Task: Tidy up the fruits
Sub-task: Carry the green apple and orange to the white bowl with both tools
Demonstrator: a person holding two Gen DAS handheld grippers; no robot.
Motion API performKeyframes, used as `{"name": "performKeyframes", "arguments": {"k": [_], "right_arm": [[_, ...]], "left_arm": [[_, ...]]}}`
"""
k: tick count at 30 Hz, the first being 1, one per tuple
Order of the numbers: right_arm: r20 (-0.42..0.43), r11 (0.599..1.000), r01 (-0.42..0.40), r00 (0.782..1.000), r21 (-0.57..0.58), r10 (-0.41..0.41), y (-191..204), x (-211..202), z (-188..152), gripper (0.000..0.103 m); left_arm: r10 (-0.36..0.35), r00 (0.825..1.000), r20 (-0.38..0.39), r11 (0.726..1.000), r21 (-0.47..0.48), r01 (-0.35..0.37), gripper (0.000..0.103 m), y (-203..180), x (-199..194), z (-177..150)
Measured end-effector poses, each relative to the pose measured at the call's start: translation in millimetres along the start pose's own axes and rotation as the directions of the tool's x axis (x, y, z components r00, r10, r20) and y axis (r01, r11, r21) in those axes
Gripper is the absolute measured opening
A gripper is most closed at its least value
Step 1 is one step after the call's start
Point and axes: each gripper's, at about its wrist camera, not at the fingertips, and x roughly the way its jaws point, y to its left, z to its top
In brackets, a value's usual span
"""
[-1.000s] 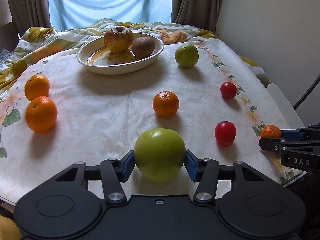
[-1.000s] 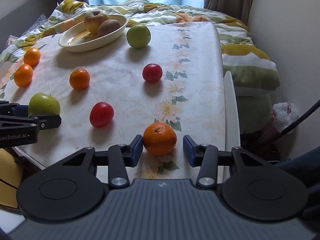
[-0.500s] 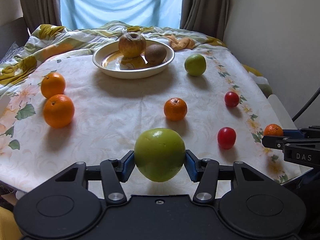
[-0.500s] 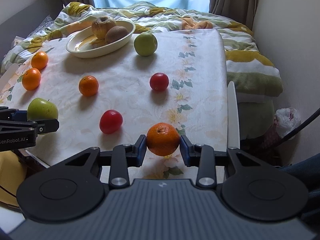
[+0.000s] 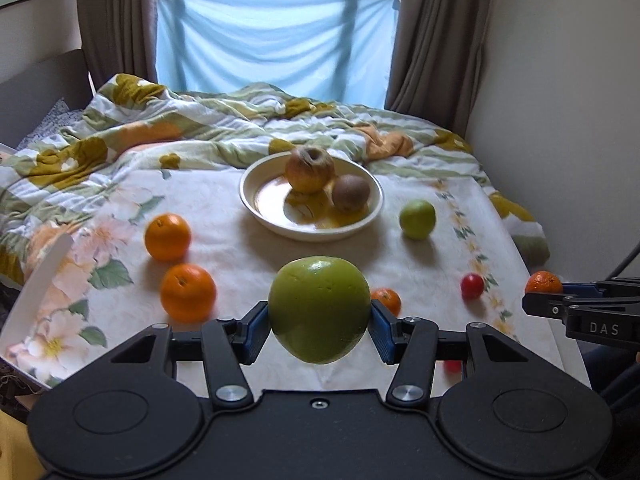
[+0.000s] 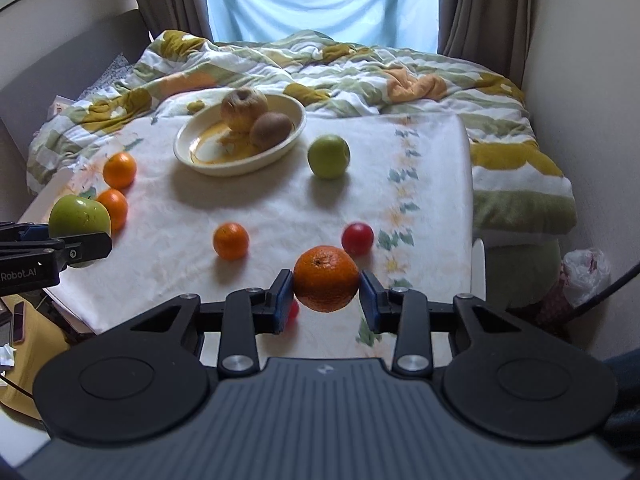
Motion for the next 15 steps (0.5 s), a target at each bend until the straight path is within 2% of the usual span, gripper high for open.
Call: {"name": "performKeyframes", "arguments": {"k": [7,15], "right_arm": [[0.016,0.999,-0.035,0.999,-0.022,0.035,13.1,4.1,41.9,0.051],[0.031,0.998,-0.045,0.998,-0.037,0.046,33.6,30.5,100.5,0.051]], "left_arm": [[0.018,0.999,0.043,1.000,0.008,-0.018,0.057,23.2,7.3,42.9],[-0.004,0.999,0.047,0.999,0.034,0.003,0.057,45.8,41.0,93.6]]}}
